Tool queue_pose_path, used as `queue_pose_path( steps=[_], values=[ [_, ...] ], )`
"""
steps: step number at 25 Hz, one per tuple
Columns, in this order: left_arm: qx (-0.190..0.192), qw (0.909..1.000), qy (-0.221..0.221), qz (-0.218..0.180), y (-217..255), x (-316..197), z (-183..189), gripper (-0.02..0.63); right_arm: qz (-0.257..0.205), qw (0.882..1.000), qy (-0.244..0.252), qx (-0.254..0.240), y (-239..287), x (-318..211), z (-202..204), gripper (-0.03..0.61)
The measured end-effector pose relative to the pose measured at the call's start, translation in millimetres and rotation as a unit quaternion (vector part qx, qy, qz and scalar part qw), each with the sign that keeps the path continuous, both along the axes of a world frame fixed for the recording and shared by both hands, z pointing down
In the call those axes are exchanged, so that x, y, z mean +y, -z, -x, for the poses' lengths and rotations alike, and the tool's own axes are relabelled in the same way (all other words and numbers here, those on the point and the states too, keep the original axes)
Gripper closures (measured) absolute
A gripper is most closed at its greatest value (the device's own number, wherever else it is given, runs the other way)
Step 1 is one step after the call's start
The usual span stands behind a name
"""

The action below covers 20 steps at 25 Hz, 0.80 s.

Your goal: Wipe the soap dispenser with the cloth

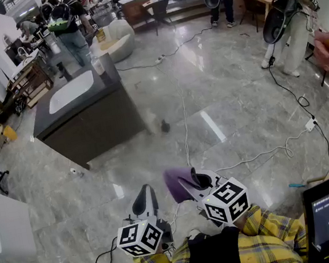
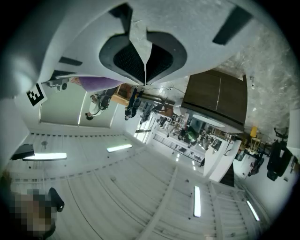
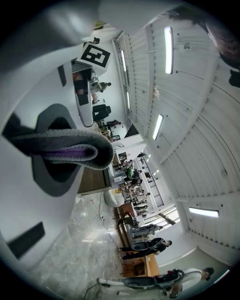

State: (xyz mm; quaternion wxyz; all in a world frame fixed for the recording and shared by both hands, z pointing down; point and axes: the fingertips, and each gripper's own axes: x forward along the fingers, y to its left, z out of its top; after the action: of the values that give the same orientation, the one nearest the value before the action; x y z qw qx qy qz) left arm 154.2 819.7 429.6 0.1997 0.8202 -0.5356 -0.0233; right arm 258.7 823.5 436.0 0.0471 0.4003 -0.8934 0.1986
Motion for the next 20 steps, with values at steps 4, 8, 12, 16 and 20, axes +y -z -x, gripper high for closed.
queue_pose_path(
  steps=[4,8,12,16,20],
  values=[
    [-0.001,1.0,0.001,-0.001,-0.6,1.1,11.4,0.607,0.0,1.0,-0.001,-0.001,-0.9,0.0,9.7,0.532],
    [-0.002,1.0,0.003,-0.002,-0.8,-0.6,24.7,0.607,-0.008,1.0,-0.001,-0.009,4.0,-3.3,23.5,0.532],
    [-0.004,1.0,0.002,0.001,-1.3,-2.1,37.6,0.607,-0.007,1.0,0.002,-0.015,5.4,-6.5,38.9,0.532],
    [-0.005,1.0,-0.001,-0.002,-8.4,-3.4,61.3,0.607,-0.009,1.0,-0.002,-0.023,-0.2,-10.9,61.5,0.532],
    [-0.005,0.9999,-0.006,-0.009,-6.2,-9.2,77.8,0.607,-0.017,1.0,-0.015,-0.022,0.9,-18.0,74.6,0.534]
  ],
)
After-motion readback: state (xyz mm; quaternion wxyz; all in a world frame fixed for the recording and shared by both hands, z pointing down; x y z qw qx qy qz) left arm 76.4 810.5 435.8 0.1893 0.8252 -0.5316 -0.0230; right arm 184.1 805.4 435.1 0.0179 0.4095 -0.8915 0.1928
